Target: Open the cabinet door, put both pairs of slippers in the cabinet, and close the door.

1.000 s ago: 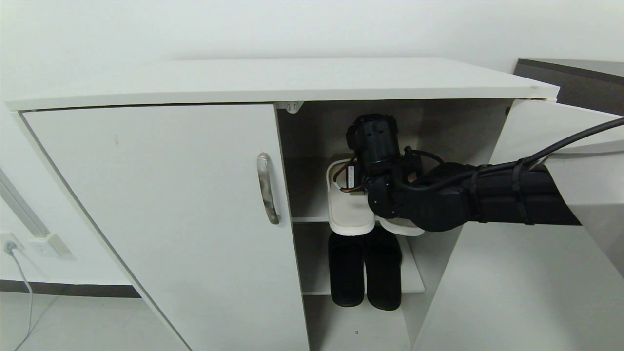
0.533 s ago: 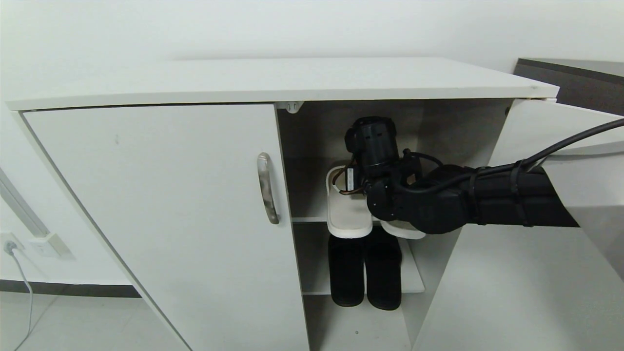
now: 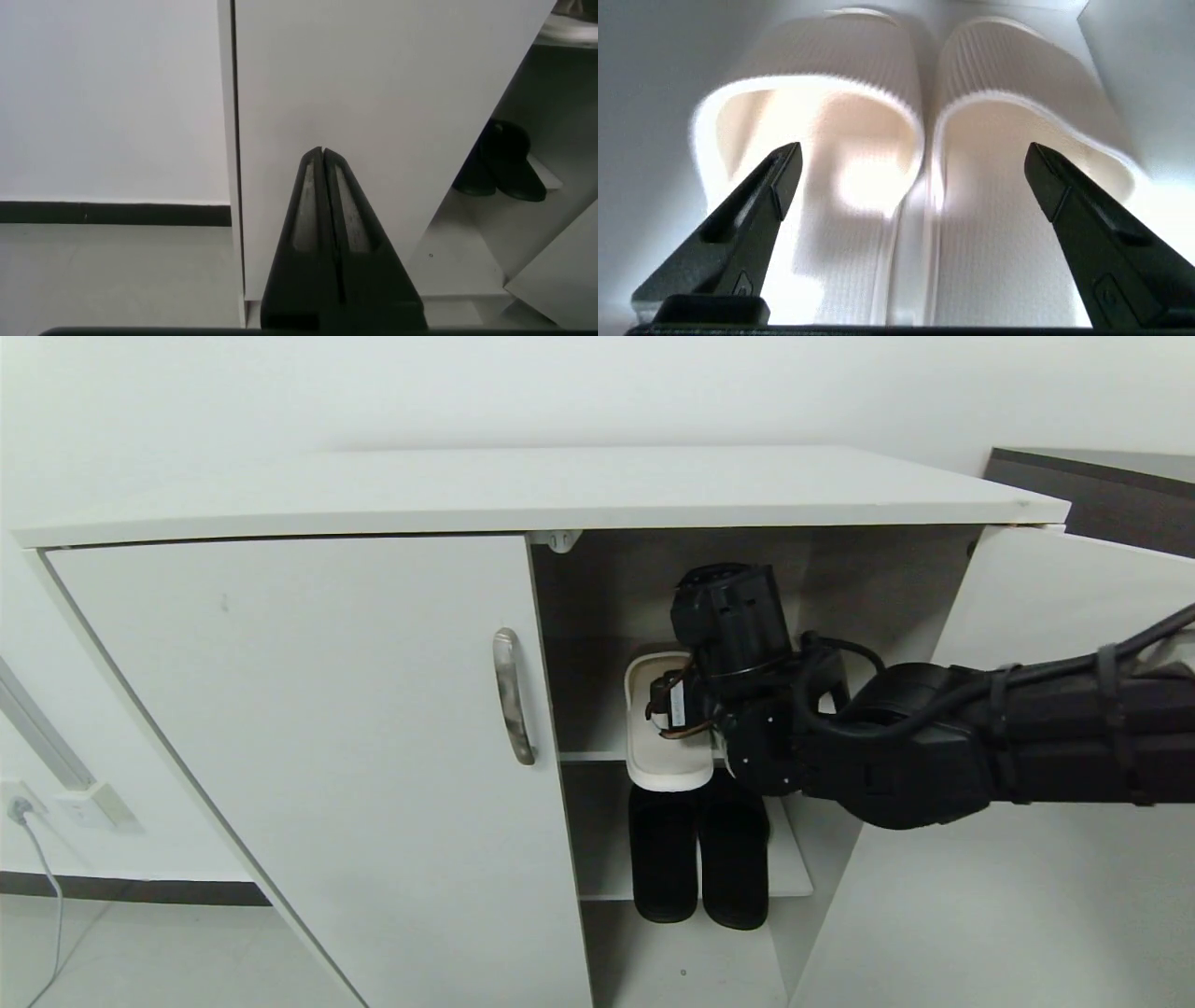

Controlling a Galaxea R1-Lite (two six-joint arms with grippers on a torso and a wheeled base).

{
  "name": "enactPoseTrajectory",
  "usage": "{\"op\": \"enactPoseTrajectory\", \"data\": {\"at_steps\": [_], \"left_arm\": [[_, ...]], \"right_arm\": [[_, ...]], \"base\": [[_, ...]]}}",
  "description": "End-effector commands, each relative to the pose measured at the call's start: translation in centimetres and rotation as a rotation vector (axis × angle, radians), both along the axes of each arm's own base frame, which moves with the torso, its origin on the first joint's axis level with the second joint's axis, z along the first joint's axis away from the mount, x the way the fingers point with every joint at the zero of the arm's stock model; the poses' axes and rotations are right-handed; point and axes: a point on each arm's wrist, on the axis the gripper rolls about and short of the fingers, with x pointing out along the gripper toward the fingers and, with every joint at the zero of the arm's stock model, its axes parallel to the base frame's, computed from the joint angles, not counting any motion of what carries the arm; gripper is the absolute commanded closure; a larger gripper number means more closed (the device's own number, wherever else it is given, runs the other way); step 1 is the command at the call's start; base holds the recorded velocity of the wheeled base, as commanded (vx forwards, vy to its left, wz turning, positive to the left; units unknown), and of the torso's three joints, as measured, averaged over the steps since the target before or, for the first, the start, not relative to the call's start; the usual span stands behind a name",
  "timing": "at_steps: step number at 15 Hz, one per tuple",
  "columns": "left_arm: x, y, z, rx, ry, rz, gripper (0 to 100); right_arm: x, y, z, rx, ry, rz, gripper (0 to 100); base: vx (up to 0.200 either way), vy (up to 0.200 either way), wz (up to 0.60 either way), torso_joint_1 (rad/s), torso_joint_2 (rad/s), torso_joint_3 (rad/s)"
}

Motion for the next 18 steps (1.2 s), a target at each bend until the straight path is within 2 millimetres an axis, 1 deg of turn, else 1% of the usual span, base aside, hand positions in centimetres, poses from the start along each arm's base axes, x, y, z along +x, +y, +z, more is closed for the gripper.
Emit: {"op": "enactPoseTrajectory", "data": {"at_steps": [1, 4, 6, 8, 9, 10, 12, 14, 16, 18], "left_arm": [[0.0, 0.0, 0.0, -0.001, 0.001, 0.0, 100], [0.0, 0.0, 0.0, 0.001, 0.001, 0.0, 100], [0.0, 0.0, 0.0, 0.001, -0.001, 0.0, 100], [0.0, 0.0, 0.0, 0.001, -0.001, 0.0, 100], [0.0, 0.0, 0.0, 0.001, -0.001, 0.0, 100], [0.0, 0.0, 0.0, 0.001, 0.001, 0.0, 100], [0.0, 0.0, 0.0, -0.001, 0.001, 0.0, 100], [0.0, 0.0, 0.0, 0.001, -0.001, 0.0, 100], [0.0, 0.0, 0.0, 0.001, -0.001, 0.0, 100], [0.0, 0.0, 0.0, 0.001, -0.001, 0.0, 100]], "right_arm": [[-3.0, -1.6, 1.8, 0.011, -0.014, 0.03, 0], [-6.7, -3.8, 2.3, 0.012, 0.003, 0.092, 0], [-9.5, -4.9, 2.8, 0.021, 0.005, 0.16, 0], [-11.0, -5.6, 2.8, 0.025, 0.016, 0.213, 0], [-12.2, -6.1, 2.2, 0.044, 0.049, 0.28, 0], [-12.6, -6.3, 1.8, 0.079, 0.081, 0.323, 100], [-12.8, -6.4, 0.7, 0.097, 0.111, 0.341, 100], [-12.9, -6.4, -0.4, 0.105, 0.093, 0.364, 100], [-12.8, -6.3, -0.9, 0.089, 0.059, 0.384, 100], [-12.5, -5.8, -1.6, 0.085, 0.06, 0.383, 100]], "base": [[0.0, 0.0, 0.0, 0.0, 0.0, 0.0], [0.0, 0.0, 0.0, 0.0, 0.0, 0.0], [0.0, 0.0, 0.0, 0.0, 0.0, 0.0], [0.0, 0.0, 0.0, 0.0, 0.0, 0.0], [0.0, 0.0, 0.0, 0.0, 0.0, 0.0], [0.0, 0.0, 0.0, 0.0, 0.0, 0.0], [0.0, 0.0, 0.0, 0.0, 0.0, 0.0], [0.0, 0.0, 0.0, 0.0, 0.0, 0.0], [0.0, 0.0, 0.0, 0.0, 0.0, 0.0], [0.0, 0.0, 0.0, 0.0, 0.0, 0.0]]}}
